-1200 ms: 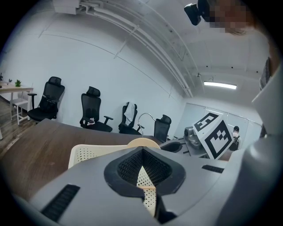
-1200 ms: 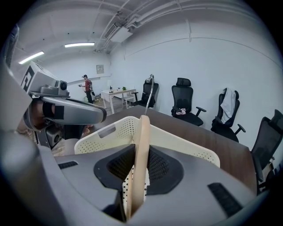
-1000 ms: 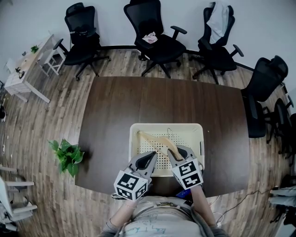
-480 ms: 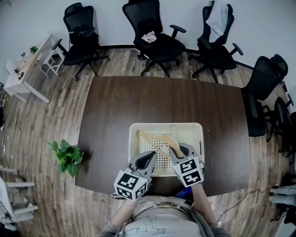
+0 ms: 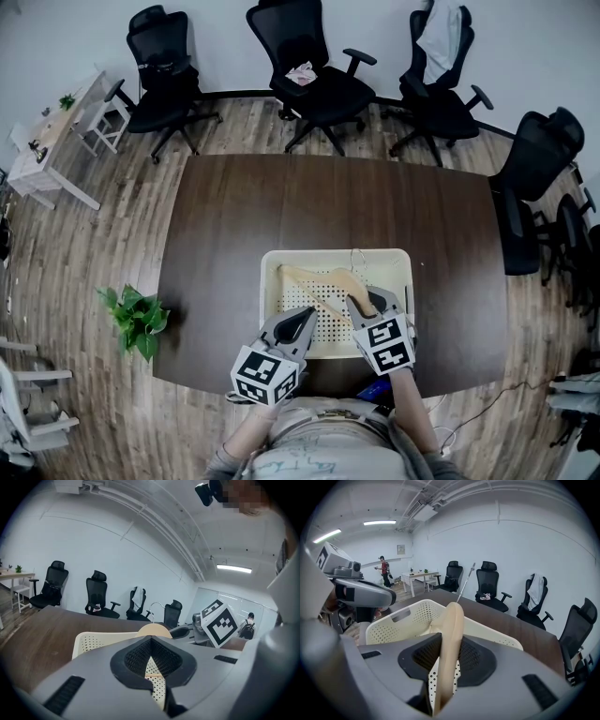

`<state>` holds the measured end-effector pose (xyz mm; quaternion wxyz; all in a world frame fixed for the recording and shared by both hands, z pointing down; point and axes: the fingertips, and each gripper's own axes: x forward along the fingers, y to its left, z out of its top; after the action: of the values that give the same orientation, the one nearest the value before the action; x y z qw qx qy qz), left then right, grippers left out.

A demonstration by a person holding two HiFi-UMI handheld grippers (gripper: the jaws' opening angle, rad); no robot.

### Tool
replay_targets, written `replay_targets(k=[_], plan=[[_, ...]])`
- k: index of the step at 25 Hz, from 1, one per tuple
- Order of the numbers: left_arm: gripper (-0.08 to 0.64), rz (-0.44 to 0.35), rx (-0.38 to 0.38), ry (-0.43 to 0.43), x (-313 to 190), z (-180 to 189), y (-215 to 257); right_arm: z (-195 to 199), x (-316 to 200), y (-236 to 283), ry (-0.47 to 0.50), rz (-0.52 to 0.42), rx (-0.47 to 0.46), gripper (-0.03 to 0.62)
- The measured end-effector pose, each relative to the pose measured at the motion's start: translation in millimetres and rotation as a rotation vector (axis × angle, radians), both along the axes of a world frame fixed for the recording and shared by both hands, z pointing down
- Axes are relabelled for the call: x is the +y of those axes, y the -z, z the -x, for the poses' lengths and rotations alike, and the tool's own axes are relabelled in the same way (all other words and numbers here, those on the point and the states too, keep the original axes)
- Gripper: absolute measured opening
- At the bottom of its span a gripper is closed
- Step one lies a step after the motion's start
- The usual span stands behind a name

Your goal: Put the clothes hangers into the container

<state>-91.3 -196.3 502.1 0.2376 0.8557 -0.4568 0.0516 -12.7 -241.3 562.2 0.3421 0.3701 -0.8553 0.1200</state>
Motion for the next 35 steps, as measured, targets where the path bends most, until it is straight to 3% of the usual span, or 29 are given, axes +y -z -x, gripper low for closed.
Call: replay_targets(k=[35], plan=[[0.011, 0.028, -0.008, -0.012, -4.8, -1.4, -12.1, -20.3, -26.2, -19.8, -0.053, -0.019, 0.088, 0.133]])
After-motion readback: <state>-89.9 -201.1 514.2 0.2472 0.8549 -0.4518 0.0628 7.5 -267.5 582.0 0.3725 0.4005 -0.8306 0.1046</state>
